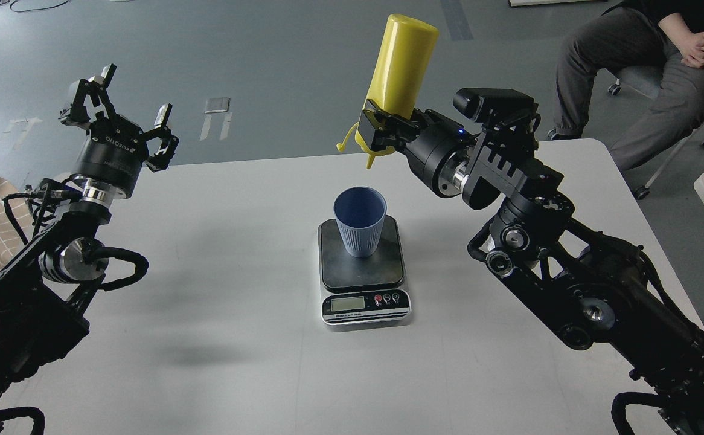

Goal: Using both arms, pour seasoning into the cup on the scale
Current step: 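Turn the bottle upright and lower it back onto the table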

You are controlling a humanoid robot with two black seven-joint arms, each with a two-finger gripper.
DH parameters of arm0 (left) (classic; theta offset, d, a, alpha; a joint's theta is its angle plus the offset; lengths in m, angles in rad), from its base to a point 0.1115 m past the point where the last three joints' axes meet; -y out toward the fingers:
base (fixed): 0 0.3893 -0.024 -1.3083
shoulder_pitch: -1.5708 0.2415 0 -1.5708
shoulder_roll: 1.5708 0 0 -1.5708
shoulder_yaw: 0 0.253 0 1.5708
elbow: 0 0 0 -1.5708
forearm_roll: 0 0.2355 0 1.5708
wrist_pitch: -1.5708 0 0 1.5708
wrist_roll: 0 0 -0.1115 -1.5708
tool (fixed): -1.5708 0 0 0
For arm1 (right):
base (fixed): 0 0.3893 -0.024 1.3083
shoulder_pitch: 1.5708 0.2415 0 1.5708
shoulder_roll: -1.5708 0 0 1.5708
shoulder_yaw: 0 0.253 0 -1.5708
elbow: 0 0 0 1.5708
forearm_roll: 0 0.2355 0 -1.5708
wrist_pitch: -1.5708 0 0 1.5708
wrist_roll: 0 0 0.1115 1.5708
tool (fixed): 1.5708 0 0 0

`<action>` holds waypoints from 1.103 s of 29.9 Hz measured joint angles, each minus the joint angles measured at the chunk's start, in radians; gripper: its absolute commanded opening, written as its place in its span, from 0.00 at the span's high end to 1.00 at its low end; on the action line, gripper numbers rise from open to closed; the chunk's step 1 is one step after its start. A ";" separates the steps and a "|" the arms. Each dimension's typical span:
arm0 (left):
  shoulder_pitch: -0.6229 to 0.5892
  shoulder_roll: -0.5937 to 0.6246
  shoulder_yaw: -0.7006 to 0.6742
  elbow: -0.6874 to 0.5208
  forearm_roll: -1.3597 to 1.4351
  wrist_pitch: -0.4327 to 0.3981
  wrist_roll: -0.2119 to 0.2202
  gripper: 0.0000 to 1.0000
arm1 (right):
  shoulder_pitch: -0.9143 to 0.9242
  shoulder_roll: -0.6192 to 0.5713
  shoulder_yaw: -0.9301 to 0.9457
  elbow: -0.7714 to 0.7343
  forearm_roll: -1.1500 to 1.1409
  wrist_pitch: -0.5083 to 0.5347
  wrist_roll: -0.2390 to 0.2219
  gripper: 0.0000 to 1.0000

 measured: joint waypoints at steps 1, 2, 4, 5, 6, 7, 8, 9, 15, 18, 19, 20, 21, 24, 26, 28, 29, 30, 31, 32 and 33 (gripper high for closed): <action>0.000 0.000 0.000 0.000 0.000 0.000 0.000 0.02 | -0.016 0.004 0.031 0.002 0.046 -0.012 -0.001 1.00; 0.000 0.000 0.000 0.000 0.000 0.000 0.000 0.02 | -0.033 0.006 0.066 0.002 0.100 -0.021 -0.003 1.00; 0.000 0.000 -0.001 0.000 0.000 0.000 0.000 0.02 | -0.062 0.008 0.138 0.003 0.214 -0.033 -0.007 1.00; 0.000 0.000 -0.001 0.000 0.000 0.000 0.000 0.02 | -0.077 0.008 0.182 0.004 0.279 -0.037 -0.011 1.00; 0.000 0.000 -0.001 0.000 0.000 0.000 0.000 0.02 | -0.087 0.008 0.231 0.004 0.335 -0.040 -0.014 1.00; 0.000 0.000 -0.001 0.000 0.000 0.000 0.000 0.02 | -0.096 0.009 0.273 0.003 0.421 -0.042 -0.018 1.00; 0.000 0.000 -0.001 0.000 0.000 0.000 0.000 0.02 | -0.101 0.008 0.321 -0.001 0.515 -0.044 -0.023 1.00; 0.000 0.000 -0.001 0.000 0.000 0.000 0.000 0.02 | -0.103 0.008 0.362 -0.004 0.589 -0.045 -0.029 1.00; 0.000 -0.004 0.000 0.000 0.000 0.000 0.000 0.02 | -0.116 0.009 0.572 -0.075 1.214 -0.065 -0.086 1.00; -0.002 -0.007 0.001 -0.001 0.000 0.001 0.000 0.02 | -0.131 0.009 0.649 -0.155 1.526 -0.068 -0.090 1.00; -0.003 -0.008 0.001 -0.001 0.000 0.001 0.000 0.02 | -0.138 0.009 0.676 -0.177 1.636 -0.066 -0.091 1.00; -0.003 -0.008 0.002 -0.001 0.000 0.001 0.000 0.02 | -0.149 0.009 0.710 -0.208 1.726 -0.061 -0.091 1.00; -0.003 -0.009 0.002 -0.001 0.000 0.001 0.000 0.02 | -0.163 0.009 0.731 -0.237 1.810 -0.054 -0.091 1.00; -0.004 -0.008 0.002 -0.001 0.000 0.001 0.000 0.02 | -0.209 0.009 0.761 -0.279 1.952 -0.017 -0.091 1.00; -0.004 -0.006 0.002 -0.001 0.000 0.001 0.000 0.02 | -0.253 0.009 0.767 -0.281 1.997 0.013 -0.091 1.00; -0.004 -0.003 0.002 -0.001 0.000 0.002 0.000 0.02 | -0.311 0.009 0.775 -0.281 2.028 0.042 -0.091 1.00; -0.004 -0.002 0.002 -0.001 0.000 0.002 0.000 0.02 | -0.333 0.009 0.780 -0.281 2.045 0.054 -0.091 1.00; -0.004 -0.001 0.002 -0.001 0.000 0.002 0.000 0.02 | -0.353 0.009 0.784 -0.281 2.071 0.068 -0.091 1.00; -0.003 0.000 0.002 -0.001 0.000 0.002 0.000 0.02 | -0.373 0.009 0.787 -0.281 2.101 0.082 -0.091 1.00; -0.002 0.002 0.002 -0.001 0.000 0.002 0.000 0.02 | -0.388 0.009 0.788 -0.281 2.129 0.093 -0.091 1.00; -0.002 0.003 0.002 -0.002 0.000 0.002 0.000 0.02 | -0.407 0.009 0.789 -0.281 2.163 0.106 -0.091 1.00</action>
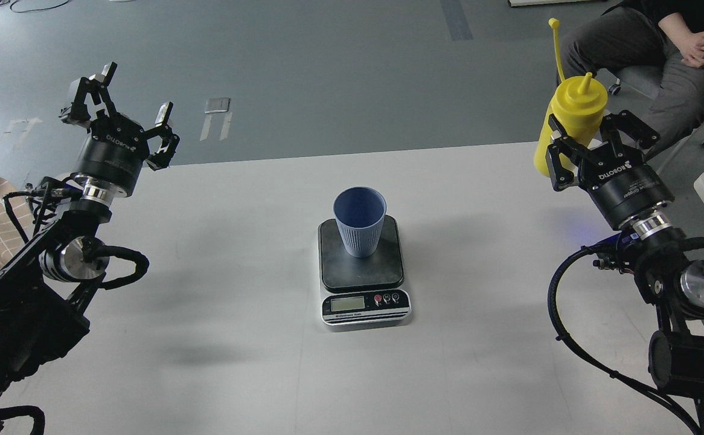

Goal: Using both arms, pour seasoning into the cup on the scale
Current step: 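Turn the bottle upright and lower it back onto the table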

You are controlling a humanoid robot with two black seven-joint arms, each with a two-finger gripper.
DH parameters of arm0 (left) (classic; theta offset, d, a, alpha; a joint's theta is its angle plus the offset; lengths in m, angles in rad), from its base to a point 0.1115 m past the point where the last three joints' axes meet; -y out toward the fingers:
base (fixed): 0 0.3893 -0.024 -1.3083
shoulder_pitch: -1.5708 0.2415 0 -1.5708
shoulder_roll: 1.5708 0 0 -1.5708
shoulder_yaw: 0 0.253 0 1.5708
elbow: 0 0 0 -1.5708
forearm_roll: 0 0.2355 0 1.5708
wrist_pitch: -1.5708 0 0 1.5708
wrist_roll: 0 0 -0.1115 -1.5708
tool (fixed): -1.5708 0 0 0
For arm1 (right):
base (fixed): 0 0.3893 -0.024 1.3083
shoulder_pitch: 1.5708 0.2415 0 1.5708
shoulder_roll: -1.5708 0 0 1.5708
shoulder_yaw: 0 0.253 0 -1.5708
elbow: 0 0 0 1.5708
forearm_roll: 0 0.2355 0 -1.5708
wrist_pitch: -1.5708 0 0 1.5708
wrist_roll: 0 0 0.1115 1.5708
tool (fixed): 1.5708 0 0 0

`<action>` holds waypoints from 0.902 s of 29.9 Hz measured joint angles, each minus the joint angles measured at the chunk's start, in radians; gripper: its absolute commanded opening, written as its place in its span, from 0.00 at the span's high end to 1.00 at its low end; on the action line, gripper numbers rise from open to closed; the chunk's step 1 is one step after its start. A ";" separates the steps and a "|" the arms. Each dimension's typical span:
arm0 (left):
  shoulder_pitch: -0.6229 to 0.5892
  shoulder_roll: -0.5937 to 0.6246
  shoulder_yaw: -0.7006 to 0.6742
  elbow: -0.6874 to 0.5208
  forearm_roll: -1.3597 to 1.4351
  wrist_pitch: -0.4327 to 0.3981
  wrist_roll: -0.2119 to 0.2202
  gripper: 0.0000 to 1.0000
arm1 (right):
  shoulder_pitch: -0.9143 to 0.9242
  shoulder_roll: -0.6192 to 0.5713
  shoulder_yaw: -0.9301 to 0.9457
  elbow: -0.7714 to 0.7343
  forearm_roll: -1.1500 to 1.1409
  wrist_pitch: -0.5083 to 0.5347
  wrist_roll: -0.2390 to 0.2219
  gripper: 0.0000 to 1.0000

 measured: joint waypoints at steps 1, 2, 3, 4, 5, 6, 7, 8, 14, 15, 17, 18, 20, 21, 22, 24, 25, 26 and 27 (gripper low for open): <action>0.001 0.001 0.000 0.000 0.000 0.000 0.000 0.02 | -0.018 0.000 0.000 0.000 0.028 0.011 0.000 1.00; 0.001 0.001 0.000 0.000 0.000 0.000 0.000 0.02 | -0.032 0.000 0.001 0.000 0.050 0.021 0.000 1.00; 0.002 0.001 0.000 -0.001 0.000 0.000 0.000 0.02 | -0.046 0.000 0.001 0.000 0.072 0.033 0.000 1.00; 0.002 0.001 0.000 -0.001 0.000 0.000 0.000 0.02 | -0.057 0.000 -0.001 0.000 0.087 0.043 0.000 1.00; 0.002 0.001 0.000 -0.002 0.000 0.000 0.000 0.02 | -0.066 0.000 -0.003 0.000 0.095 0.052 0.000 1.00; 0.002 0.001 0.000 -0.003 0.000 0.000 0.000 0.02 | -0.078 0.000 -0.005 -0.001 0.102 0.057 0.000 1.00; 0.002 0.001 0.000 -0.003 0.000 0.000 0.000 0.02 | -0.092 0.000 -0.007 -0.004 0.107 0.061 0.000 1.00; 0.002 0.001 0.000 -0.003 0.000 0.000 0.000 0.02 | -0.105 0.000 -0.011 -0.006 0.112 0.065 0.000 1.00; 0.004 -0.001 0.000 -0.003 0.000 -0.001 0.000 0.02 | -0.175 0.000 -0.054 -0.022 0.190 0.076 0.000 1.00; 0.004 -0.001 0.001 -0.003 0.000 -0.001 0.000 0.02 | -0.178 0.000 -0.061 -0.025 0.199 0.077 0.000 1.00; 0.004 -0.001 0.001 -0.003 0.000 -0.001 0.000 0.02 | -0.181 0.000 -0.071 -0.036 0.209 0.078 0.000 1.00; 0.004 -0.001 0.001 -0.003 0.000 -0.001 0.000 0.02 | -0.181 0.000 -0.072 -0.044 0.211 0.079 0.000 1.00; 0.004 -0.001 0.001 -0.003 0.000 -0.001 0.000 0.02 | -0.182 0.000 -0.074 -0.063 0.213 0.080 0.000 1.00; 0.004 -0.001 0.001 -0.003 0.000 -0.001 0.000 0.02 | -0.182 0.000 -0.074 -0.071 0.213 0.080 0.000 1.00; 0.004 -0.001 0.001 -0.003 0.000 -0.001 0.000 0.02 | -0.182 0.000 -0.073 -0.081 0.214 0.080 0.000 1.00; 0.004 -0.001 0.000 -0.003 0.000 -0.002 0.000 0.02 | -0.182 0.000 -0.071 -0.098 0.214 0.080 0.000 1.00; 0.004 -0.001 0.000 -0.003 0.000 -0.002 0.000 0.02 | -0.182 0.000 -0.071 -0.105 0.214 0.080 0.000 1.00; 0.004 -0.001 0.000 -0.003 0.000 -0.002 0.000 0.02 | -0.182 0.000 -0.070 -0.109 0.214 0.080 0.000 1.00; 0.004 -0.001 0.000 -0.003 0.000 -0.002 0.000 0.02 | -0.182 0.000 -0.070 -0.112 0.214 0.080 0.000 1.00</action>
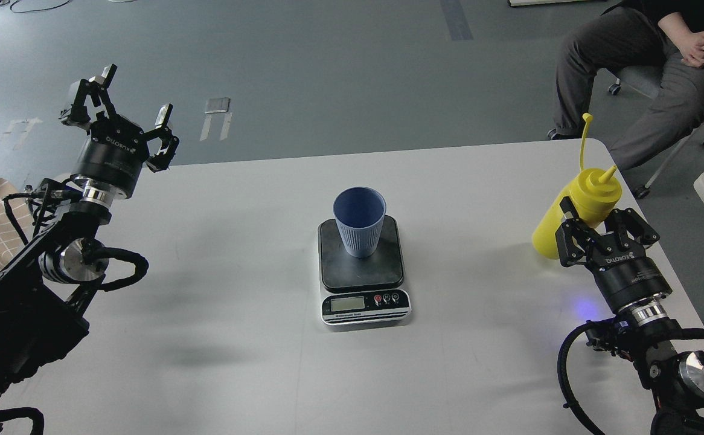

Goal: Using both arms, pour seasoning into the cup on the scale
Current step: 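Turn the bottle upright and lower it back onto the table, then open the right gripper and release the yellow bottle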

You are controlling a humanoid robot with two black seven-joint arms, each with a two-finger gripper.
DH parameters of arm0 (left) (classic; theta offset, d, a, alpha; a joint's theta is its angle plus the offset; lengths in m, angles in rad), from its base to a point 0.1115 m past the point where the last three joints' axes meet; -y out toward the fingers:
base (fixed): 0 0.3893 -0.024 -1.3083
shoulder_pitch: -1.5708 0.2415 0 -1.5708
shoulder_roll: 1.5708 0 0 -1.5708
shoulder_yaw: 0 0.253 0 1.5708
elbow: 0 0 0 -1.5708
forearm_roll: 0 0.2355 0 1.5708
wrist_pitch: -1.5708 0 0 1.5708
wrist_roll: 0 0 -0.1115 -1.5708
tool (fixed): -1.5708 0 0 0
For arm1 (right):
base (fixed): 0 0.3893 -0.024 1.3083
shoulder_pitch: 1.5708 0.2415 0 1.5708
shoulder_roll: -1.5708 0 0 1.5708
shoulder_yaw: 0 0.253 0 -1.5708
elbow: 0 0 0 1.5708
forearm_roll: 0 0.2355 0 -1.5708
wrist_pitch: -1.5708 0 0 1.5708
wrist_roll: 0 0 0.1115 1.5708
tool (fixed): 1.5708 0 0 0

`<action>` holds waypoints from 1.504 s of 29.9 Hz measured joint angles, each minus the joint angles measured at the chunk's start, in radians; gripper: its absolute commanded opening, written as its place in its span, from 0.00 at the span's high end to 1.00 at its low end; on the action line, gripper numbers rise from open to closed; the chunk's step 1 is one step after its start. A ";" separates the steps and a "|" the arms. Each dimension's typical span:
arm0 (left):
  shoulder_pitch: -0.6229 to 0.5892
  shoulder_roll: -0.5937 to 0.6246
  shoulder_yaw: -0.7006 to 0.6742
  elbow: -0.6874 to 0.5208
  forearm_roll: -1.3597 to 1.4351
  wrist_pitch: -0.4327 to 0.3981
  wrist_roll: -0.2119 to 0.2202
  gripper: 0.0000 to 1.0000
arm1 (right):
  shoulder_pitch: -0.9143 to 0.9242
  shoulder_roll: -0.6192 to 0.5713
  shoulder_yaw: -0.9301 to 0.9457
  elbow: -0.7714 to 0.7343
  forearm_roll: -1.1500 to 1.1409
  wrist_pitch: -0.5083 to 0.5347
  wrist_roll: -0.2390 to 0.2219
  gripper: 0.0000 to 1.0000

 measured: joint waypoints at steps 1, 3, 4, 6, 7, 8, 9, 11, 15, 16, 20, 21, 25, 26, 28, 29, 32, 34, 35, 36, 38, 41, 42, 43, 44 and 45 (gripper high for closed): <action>0.000 0.000 0.000 0.000 0.000 0.000 0.000 0.02 | 0.001 0.000 0.000 -0.003 0.000 0.000 0.000 1.00; 0.000 0.000 0.000 0.000 0.000 0.000 0.000 0.02 | 0.001 0.000 0.000 -0.009 0.000 -0.001 0.000 1.00; 0.000 0.000 0.000 0.000 0.000 0.000 0.000 0.02 | 0.002 0.000 0.000 -0.012 0.000 -0.001 0.000 1.00; 0.000 0.000 0.000 0.000 0.000 0.000 0.000 0.02 | 0.004 0.000 0.000 -0.015 0.000 -0.002 0.000 1.00; 0.000 0.000 0.000 0.000 0.000 0.000 0.000 0.02 | 0.004 0.000 -0.001 -0.017 0.000 -0.002 0.000 1.00; 0.000 0.000 0.000 0.000 0.000 0.000 0.000 0.02 | 0.004 0.000 -0.001 -0.021 0.000 -0.003 0.000 1.00; -0.001 0.001 0.000 0.000 0.000 0.000 0.000 0.02 | 0.004 0.000 -0.001 -0.027 0.000 -0.003 0.000 1.00; -0.001 0.001 0.000 0.000 0.000 0.000 0.000 0.02 | 0.006 0.000 -0.001 -0.037 -0.001 -0.003 0.000 1.00; -0.002 0.002 0.000 0.000 0.000 0.000 0.000 0.02 | 0.007 0.000 -0.001 -0.044 -0.003 -0.004 0.000 1.00; -0.002 0.002 0.000 0.000 0.000 0.000 0.000 0.02 | 0.007 0.000 -0.001 -0.044 -0.004 -0.004 0.000 0.97; -0.003 0.002 0.000 0.000 0.000 0.000 0.000 0.02 | 0.008 0.000 -0.001 -0.044 -0.008 -0.005 0.000 0.80; -0.003 0.002 0.000 0.000 0.000 0.000 0.000 0.02 | 0.008 0.000 -0.001 -0.044 -0.009 -0.005 0.000 0.50; -0.003 0.002 0.000 0.000 0.000 0.000 0.000 0.02 | 0.008 0.000 -0.001 -0.044 -0.011 -0.005 0.000 0.01; -0.003 0.002 0.000 0.000 0.000 0.000 0.000 0.02 | 0.008 0.000 -0.001 -0.044 -0.011 -0.005 0.000 0.01; -0.003 0.002 0.000 0.000 0.000 0.000 0.000 0.02 | 0.008 0.000 -0.001 -0.043 -0.009 -0.003 0.000 0.00; -0.003 0.002 0.000 0.000 0.000 0.000 0.000 0.02 | 0.008 0.000 -0.001 -0.042 -0.007 -0.002 0.000 0.00; -0.003 0.002 0.000 0.000 0.000 0.000 0.000 0.02 | 0.003 0.000 -0.003 -0.037 -0.004 0.001 0.000 0.00; -0.003 0.002 0.000 0.000 0.000 0.000 0.000 0.02 | 0.000 0.000 -0.004 -0.032 -0.004 0.004 0.000 0.00; -0.003 0.002 0.000 0.000 0.000 0.000 0.000 0.02 | -0.002 0.000 -0.004 -0.030 -0.004 0.006 0.000 0.00; -0.003 0.002 0.000 0.000 0.000 0.000 0.000 0.02 | -0.007 0.000 -0.004 -0.027 -0.004 0.011 0.000 0.00; -0.003 0.001 0.000 0.000 0.000 0.000 0.000 0.02 | -0.027 0.000 -0.005 -0.010 -0.004 0.032 0.000 0.00; -0.003 0.000 0.000 0.001 0.000 0.000 0.000 0.02 | -0.073 0.000 -0.011 0.046 -0.004 0.068 0.000 0.00; -0.003 0.000 0.000 0.001 0.000 0.000 0.000 0.02 | -0.090 0.000 -0.015 0.068 -0.004 0.072 0.000 0.00; -0.003 0.000 0.000 0.001 0.000 0.000 0.000 0.02 | -0.111 0.000 -0.024 0.097 -0.004 0.075 0.000 0.00; -0.003 0.000 0.000 0.001 0.000 0.000 0.000 0.02 | -0.131 0.000 -0.037 0.127 -0.004 0.077 0.000 0.00; -0.003 0.000 0.000 0.001 0.000 0.000 0.000 0.02 | -0.146 0.000 -0.047 0.150 -0.004 0.077 0.000 0.00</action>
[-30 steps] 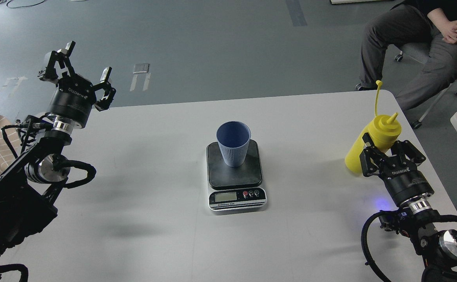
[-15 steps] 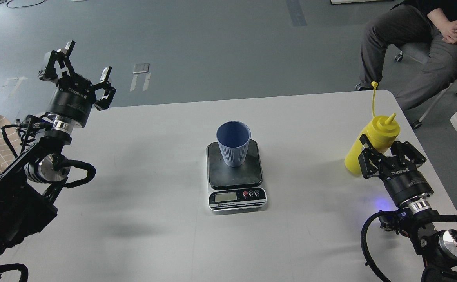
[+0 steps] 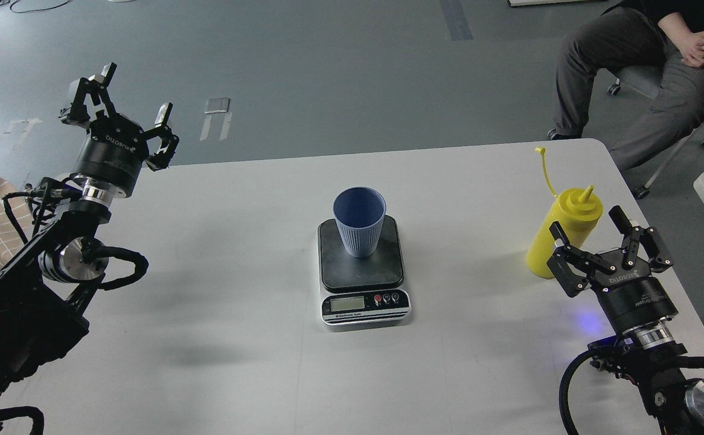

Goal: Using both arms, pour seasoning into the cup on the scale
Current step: 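Open the right gripper and release the yellow bottle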

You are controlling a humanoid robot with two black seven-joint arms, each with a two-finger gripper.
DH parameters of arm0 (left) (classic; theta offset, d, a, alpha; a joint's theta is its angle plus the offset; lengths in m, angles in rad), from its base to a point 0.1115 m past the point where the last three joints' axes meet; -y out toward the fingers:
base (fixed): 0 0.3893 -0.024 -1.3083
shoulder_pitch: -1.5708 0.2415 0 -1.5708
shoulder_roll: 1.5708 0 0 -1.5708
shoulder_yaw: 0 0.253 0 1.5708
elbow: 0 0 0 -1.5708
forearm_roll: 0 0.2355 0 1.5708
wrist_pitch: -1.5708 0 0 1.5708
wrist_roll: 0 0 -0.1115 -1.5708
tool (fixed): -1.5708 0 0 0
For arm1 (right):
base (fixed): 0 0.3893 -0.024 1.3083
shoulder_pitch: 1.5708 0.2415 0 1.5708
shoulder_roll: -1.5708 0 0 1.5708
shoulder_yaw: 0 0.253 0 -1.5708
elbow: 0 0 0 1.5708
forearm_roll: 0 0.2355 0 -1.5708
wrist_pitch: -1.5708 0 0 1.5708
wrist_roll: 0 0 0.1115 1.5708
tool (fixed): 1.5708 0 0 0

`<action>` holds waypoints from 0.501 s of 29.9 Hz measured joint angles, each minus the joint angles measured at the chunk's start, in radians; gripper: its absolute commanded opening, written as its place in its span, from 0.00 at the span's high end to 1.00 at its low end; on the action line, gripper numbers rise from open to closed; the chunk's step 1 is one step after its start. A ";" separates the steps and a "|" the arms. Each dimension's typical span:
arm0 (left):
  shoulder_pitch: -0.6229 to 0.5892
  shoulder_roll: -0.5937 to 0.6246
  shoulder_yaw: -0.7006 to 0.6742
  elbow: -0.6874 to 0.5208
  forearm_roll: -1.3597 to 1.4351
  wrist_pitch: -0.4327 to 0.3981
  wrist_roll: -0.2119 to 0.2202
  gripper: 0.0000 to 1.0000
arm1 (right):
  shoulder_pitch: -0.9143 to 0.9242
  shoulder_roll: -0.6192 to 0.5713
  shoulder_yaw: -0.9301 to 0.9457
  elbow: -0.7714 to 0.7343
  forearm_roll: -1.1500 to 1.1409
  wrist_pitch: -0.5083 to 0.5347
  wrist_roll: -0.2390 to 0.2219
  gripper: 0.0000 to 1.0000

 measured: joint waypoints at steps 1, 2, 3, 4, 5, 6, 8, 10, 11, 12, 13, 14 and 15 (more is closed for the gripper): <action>0.000 0.000 0.000 0.000 0.000 0.000 0.000 0.02 | -0.013 0.000 -0.009 0.021 0.000 0.001 0.000 0.00; 0.000 0.000 0.000 0.000 0.000 0.000 0.000 0.02 | -0.024 0.000 -0.014 0.038 0.000 0.001 0.000 0.00; 0.000 -0.001 0.000 0.000 0.000 0.000 0.000 0.02 | -0.032 0.000 -0.017 0.050 0.000 0.001 0.000 0.00; 0.000 -0.001 0.000 0.000 0.000 0.000 0.000 0.02 | -0.040 0.000 -0.020 0.062 0.000 0.001 0.000 0.00; 0.000 -0.001 0.000 0.000 0.000 0.000 0.000 0.02 | -0.050 0.000 -0.023 0.081 -0.001 0.001 0.000 0.00; 0.001 -0.002 0.000 0.000 0.000 0.000 0.000 0.02 | -0.058 0.000 -0.024 0.095 -0.001 0.001 0.000 0.00; 0.001 -0.001 0.000 0.000 0.000 0.000 0.000 0.02 | -0.077 0.000 -0.027 0.148 -0.001 0.001 0.000 0.00; 0.001 -0.001 0.000 0.000 0.000 0.000 0.000 0.02 | -0.089 0.000 -0.027 0.192 -0.001 0.001 0.000 0.00; 0.001 -0.001 0.000 0.000 0.000 0.000 0.000 0.02 | -0.092 0.000 -0.028 0.224 -0.002 0.001 0.000 0.00; 0.001 -0.001 0.000 0.000 0.000 0.000 0.000 0.02 | -0.093 0.000 -0.029 0.247 -0.004 0.001 0.000 0.00; 0.000 0.000 0.000 0.000 0.000 0.000 0.000 0.02 | -0.092 0.000 -0.033 0.276 -0.006 0.001 0.000 0.00; 0.000 0.000 0.000 0.000 0.000 0.000 0.000 0.02 | -0.091 0.000 -0.037 0.302 -0.008 0.001 0.000 0.00; -0.001 0.000 0.000 0.000 0.000 0.000 0.000 0.02 | -0.090 0.000 -0.039 0.320 -0.009 0.001 0.000 0.00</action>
